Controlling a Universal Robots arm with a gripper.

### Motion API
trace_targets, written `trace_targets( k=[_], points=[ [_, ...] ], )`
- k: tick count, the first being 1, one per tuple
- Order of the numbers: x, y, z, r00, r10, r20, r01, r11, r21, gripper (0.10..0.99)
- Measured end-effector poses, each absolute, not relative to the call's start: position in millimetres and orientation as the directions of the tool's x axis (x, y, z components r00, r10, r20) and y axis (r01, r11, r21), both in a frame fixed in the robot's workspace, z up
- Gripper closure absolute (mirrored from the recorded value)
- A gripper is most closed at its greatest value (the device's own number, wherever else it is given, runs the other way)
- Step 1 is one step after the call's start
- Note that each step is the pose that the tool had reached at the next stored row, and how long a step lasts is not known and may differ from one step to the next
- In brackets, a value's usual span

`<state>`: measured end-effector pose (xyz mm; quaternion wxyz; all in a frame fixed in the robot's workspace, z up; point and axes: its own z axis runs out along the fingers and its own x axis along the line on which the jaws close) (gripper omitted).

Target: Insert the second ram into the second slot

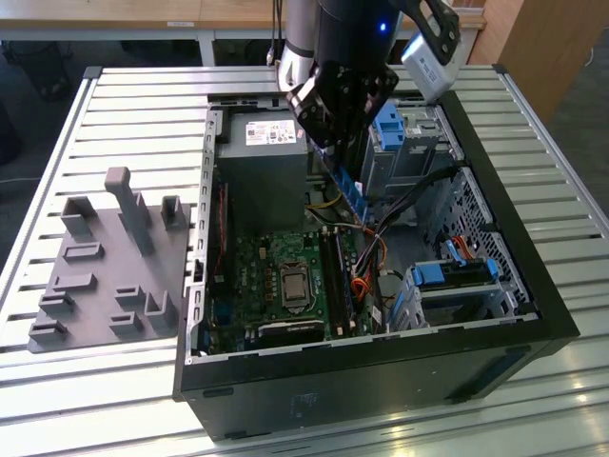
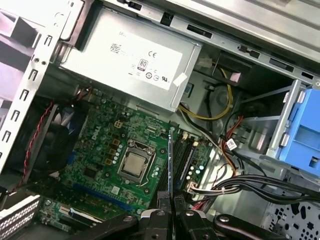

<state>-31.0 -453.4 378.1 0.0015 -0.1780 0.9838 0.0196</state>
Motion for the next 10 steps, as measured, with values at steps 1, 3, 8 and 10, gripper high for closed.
trace_targets(
  k=[1, 3, 8, 10],
  points=[
    [-31.0, -453.4, 378.1, -0.939, -0.343, -0.01, -0.343, 0.939, 0.038, 0.949],
    [-31.0, -453.4, 378.0, -0.945, -0.328, -0.01, -0.328, 0.944, 0.038, 0.949],
    [-31.0, -453.4, 377.8, -0.957, -0.291, -0.01, -0.291, 0.956, 0.038, 0.949],
    [-31.0, -453.4, 377.7, -0.961, -0.276, -0.01, -0.276, 0.96, 0.038, 0.949]
  ],
)
